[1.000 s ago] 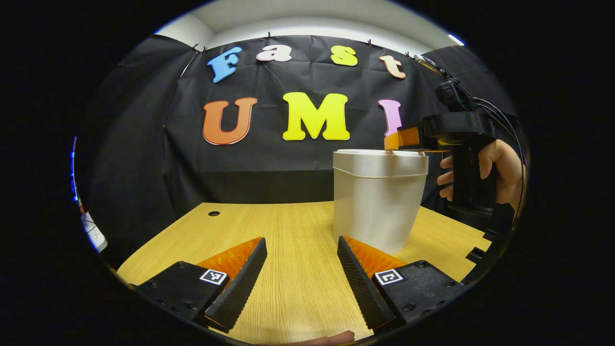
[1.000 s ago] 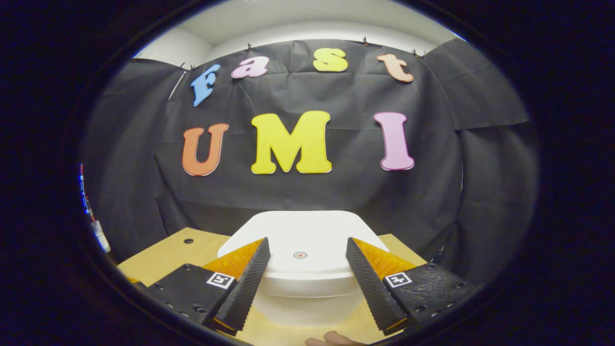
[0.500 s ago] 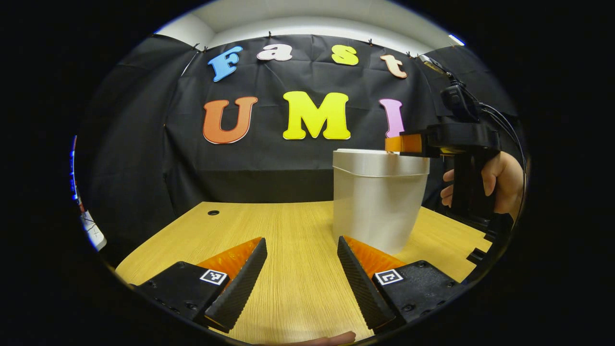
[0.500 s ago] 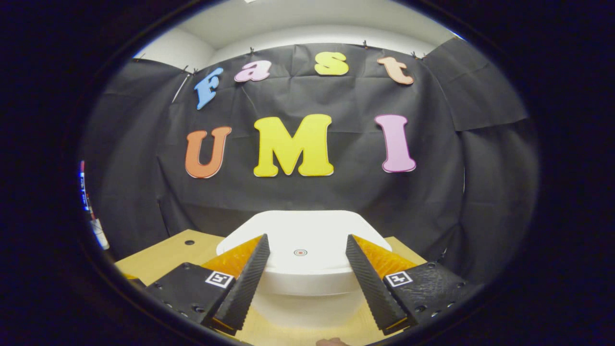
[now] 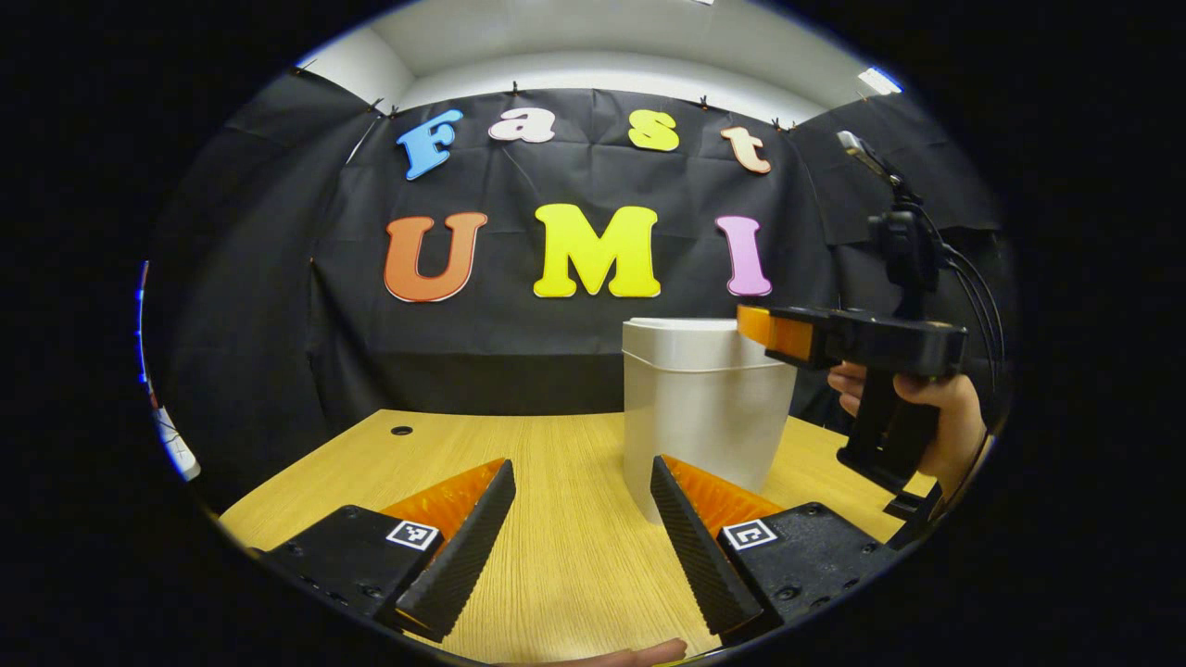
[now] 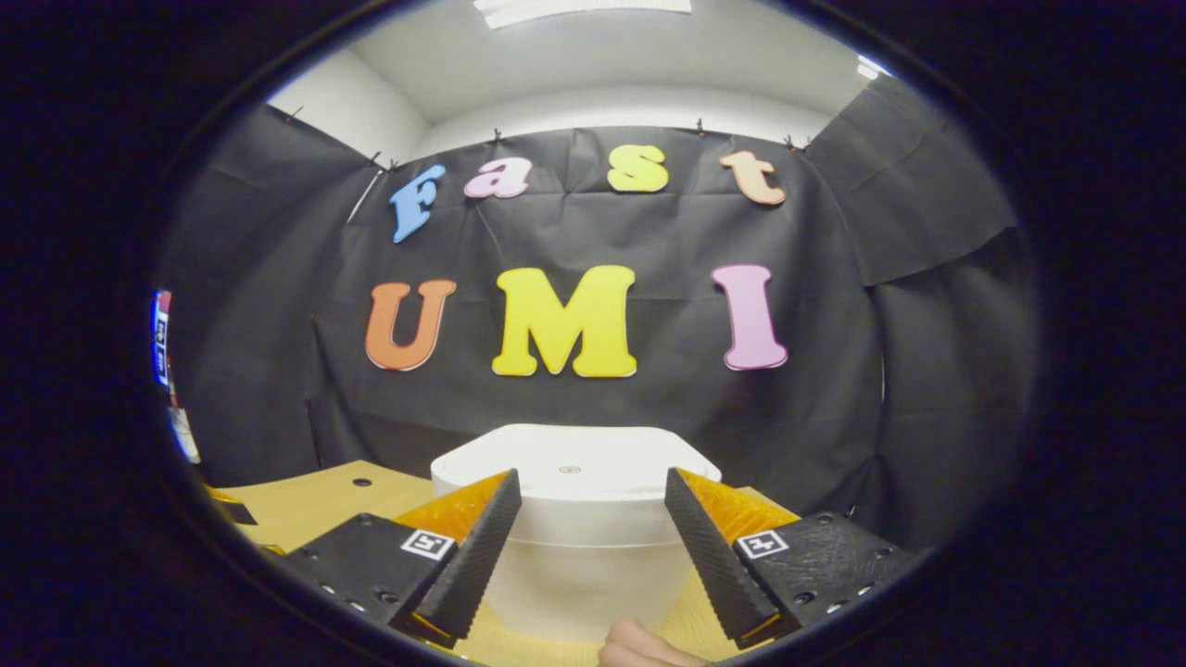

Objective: Press the lid of the desktop garbage bin to open it, pick up the crumpled paper on the desktop and throw it into the bin, then pick up the pop can on the desktop and drop it into the bin, and finally close the garbage bin lid.

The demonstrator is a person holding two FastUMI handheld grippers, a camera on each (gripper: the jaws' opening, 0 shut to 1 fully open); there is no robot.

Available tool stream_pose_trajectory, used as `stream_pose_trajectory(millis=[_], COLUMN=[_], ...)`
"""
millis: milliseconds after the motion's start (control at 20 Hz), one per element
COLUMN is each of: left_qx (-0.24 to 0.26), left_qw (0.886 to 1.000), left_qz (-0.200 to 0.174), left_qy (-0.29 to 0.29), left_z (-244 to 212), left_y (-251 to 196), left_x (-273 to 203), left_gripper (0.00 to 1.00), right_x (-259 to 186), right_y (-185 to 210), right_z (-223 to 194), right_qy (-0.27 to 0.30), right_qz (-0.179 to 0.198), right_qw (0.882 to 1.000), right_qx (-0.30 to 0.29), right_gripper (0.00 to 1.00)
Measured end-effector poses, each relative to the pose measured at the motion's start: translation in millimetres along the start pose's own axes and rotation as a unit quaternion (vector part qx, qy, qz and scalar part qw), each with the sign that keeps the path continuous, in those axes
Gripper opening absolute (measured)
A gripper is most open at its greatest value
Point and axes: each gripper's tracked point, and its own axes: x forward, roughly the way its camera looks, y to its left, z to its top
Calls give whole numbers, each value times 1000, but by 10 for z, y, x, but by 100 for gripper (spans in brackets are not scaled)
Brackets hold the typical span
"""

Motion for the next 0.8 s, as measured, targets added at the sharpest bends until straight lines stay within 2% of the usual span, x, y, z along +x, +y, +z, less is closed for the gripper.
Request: stream_pose_trajectory(millis=[250,400,550,700,800], left_qx=[10,14,22,42,43], left_qw=[1000,1000,1000,997,996], left_qz=[6,3,20,66,79], left_qy=[3,2,2,0,9], left_z=[-4,5,86,231,196], left_y=[-54,-141,-148,-44,-78], left_x=[-40,-78,-98,-122,-149], left_gripper=[95,95,95,95,95], right_x=[-435,-723,-943,-1099,-1134], right_y=[2,-52,-133,-389,-408], right_z=[-409,-514,-424,-382,-297], right_qy=[39,42,37,30,28], right_qz=[12,23,31,7,11], right_qw=[999,999,999,999,999], right_qx=[-6,14,8,-28,-26], right_gripper=[96,96,96,96,96])
